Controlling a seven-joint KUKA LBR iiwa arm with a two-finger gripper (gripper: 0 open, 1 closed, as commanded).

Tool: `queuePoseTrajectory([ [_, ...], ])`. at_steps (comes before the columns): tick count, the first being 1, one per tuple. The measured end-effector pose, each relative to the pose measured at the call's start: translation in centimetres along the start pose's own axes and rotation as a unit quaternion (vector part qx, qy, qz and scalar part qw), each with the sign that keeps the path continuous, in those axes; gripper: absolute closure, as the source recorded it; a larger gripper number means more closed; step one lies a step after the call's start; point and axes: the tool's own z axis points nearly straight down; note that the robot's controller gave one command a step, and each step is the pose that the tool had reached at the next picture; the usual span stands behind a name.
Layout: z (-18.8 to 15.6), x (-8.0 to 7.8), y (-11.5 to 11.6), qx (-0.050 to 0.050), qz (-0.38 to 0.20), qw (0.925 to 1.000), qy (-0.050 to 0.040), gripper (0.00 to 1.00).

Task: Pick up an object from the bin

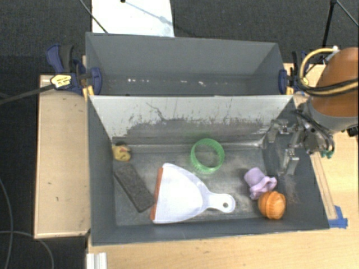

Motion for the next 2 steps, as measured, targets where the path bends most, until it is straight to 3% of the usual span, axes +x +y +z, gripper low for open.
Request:
queuePoseTrajectory([
  [1,6.2,2.3,0.6,0.001,-0.044,0.9990,-0.0019,0.00],
  [2,7.1,3.8,1.1,0.000,-0.060,0.9982,-0.0026,0.00],
])
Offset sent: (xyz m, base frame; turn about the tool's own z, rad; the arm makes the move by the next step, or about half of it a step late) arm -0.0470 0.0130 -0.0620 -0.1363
